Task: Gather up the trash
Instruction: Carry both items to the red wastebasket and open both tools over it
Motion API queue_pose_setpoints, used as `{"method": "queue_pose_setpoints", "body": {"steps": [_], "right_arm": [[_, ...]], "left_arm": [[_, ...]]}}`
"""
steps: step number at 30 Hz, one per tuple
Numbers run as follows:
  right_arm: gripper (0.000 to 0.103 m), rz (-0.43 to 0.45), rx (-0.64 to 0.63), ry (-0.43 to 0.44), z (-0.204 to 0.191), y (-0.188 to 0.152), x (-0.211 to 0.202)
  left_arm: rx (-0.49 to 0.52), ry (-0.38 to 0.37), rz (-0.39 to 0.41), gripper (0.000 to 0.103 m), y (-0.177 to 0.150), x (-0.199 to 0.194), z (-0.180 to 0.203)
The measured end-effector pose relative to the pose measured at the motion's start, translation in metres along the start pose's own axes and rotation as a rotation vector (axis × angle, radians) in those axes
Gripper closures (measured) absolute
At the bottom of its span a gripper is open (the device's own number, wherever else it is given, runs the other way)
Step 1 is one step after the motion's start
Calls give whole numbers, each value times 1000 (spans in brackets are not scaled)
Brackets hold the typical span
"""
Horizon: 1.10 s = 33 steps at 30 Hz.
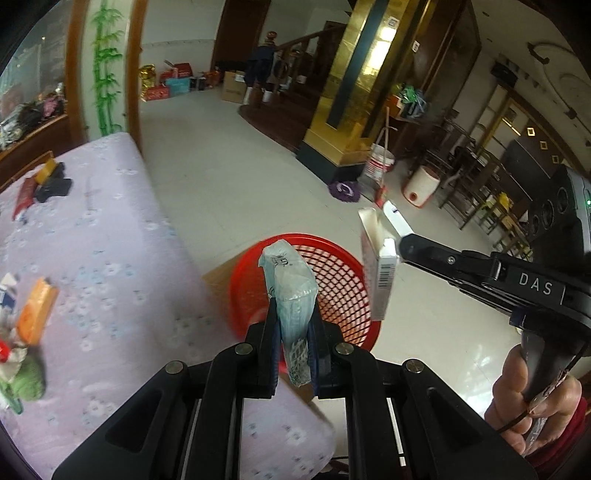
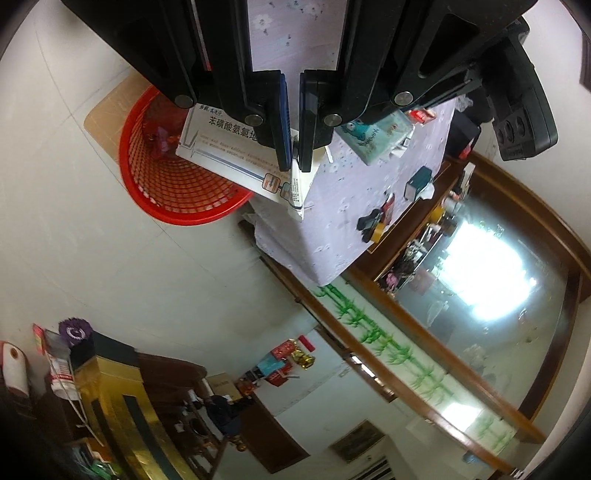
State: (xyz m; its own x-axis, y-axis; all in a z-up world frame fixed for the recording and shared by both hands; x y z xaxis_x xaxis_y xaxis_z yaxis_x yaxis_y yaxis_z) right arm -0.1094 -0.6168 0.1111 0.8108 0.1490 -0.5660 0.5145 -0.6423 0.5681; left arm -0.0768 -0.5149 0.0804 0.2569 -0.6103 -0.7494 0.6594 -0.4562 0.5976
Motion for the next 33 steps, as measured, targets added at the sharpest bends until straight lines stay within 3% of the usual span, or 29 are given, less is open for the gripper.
{"method": "queue_pose_setpoints", "body": {"steps": [9, 12, 14, 16, 20, 33], "right_arm": [[96, -13, 20, -42, 31, 16, 12], [96, -17, 15, -57, 39, 20, 16], [95, -21, 9, -66, 43, 22, 19], [92, -26, 2, -66, 44, 23, 20], [63, -14, -9, -64, 42, 27, 17], [54, -27, -74, -71, 12, 11, 10]], "left_arm": [[9, -14, -31, 90, 5, 40, 20], [2, -15, -29, 77, 8, 44, 22], [-1, -9, -19, 55, 11, 46, 22], [-7, 0, -8, 49, 13, 45, 21], [-24, 0, -11, 49, 13, 41, 19], [-62, 67, 28, 42, -5, 2, -15]]}}
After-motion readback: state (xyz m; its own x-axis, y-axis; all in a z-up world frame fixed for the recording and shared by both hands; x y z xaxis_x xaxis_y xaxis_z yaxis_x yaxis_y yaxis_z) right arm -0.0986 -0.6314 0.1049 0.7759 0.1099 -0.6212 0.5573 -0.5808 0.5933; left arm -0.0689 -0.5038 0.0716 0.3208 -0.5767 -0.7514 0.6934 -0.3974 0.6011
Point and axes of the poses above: each gripper's, at about its wrist camera, not at the fingertips, and x roughly the way its jaws point, z to its right, y to its top, the point moved 10 cm from there along x, roughly the way its jaws point, and after that the axes turned 2 degrees about -x, right-handed, at the moved point
